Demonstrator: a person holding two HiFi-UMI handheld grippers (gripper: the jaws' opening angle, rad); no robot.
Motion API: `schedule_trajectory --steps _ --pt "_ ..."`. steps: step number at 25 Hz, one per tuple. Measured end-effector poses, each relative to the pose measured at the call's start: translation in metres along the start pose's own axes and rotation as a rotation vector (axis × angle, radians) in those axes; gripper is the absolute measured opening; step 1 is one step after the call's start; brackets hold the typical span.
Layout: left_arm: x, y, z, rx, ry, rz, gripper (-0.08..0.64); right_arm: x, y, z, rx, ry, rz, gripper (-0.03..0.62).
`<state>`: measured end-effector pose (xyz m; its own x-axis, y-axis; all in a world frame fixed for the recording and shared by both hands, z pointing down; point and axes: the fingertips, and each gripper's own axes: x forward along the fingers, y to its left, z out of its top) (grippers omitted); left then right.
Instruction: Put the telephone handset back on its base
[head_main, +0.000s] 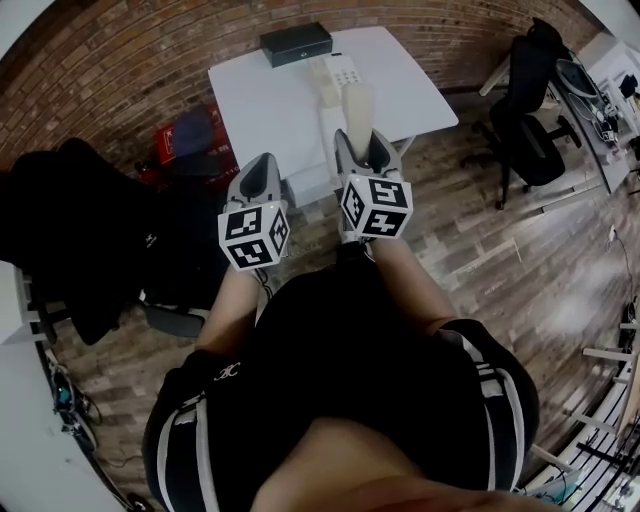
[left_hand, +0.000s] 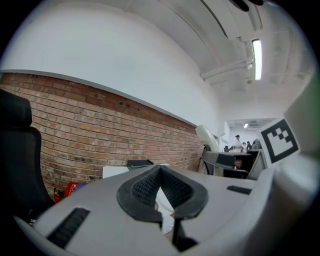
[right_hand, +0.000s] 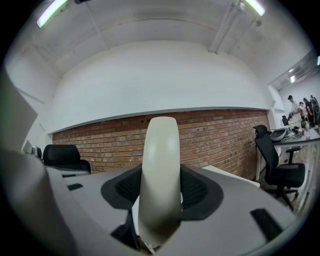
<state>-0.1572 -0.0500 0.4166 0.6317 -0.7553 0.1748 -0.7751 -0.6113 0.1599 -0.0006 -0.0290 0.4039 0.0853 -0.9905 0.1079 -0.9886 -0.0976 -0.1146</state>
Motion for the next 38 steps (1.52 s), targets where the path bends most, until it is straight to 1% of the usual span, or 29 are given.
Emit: schedule_trajectory --steps 5,11,18,24,31,36,38 --pt "0.045 0.006 0.001 0.0 0.01 0.019 -0.005 0.042 -0.02 0.001 0.003 0.002 0.02 0.199" --pt "0.113 -0.002 0.006 0.012 0.036 0.031 -0.005 0.1 -0.06 -0.002 0.02 0.036 0.045 0.199" --pt "0.19 -0.008 0.017 0.007 0.069 0.076 -0.005 0.171 -0.1 -0.001 0.029 0.093 0.105 0.199" --pt "0.247 -0.012 0.021 -0.001 0.105 0.123 -0.005 0.224 -0.131 -0.009 0.039 0.163 0.155 0.199" --pt "0.293 -0.005 0.022 -0.007 0.139 0.211 -0.005 0.276 -0.154 -0.021 0.046 0.238 0.225 0.199" --pt "0.312 0.001 0.022 -0.037 0.141 0.272 -0.005 0.304 -0.161 -0.029 0.038 0.288 0.277 0.199" --pt "0.315 0.004 0.021 -0.044 0.145 0.286 -0.005 0.316 -0.161 -0.037 0.055 0.321 0.285 0.199"
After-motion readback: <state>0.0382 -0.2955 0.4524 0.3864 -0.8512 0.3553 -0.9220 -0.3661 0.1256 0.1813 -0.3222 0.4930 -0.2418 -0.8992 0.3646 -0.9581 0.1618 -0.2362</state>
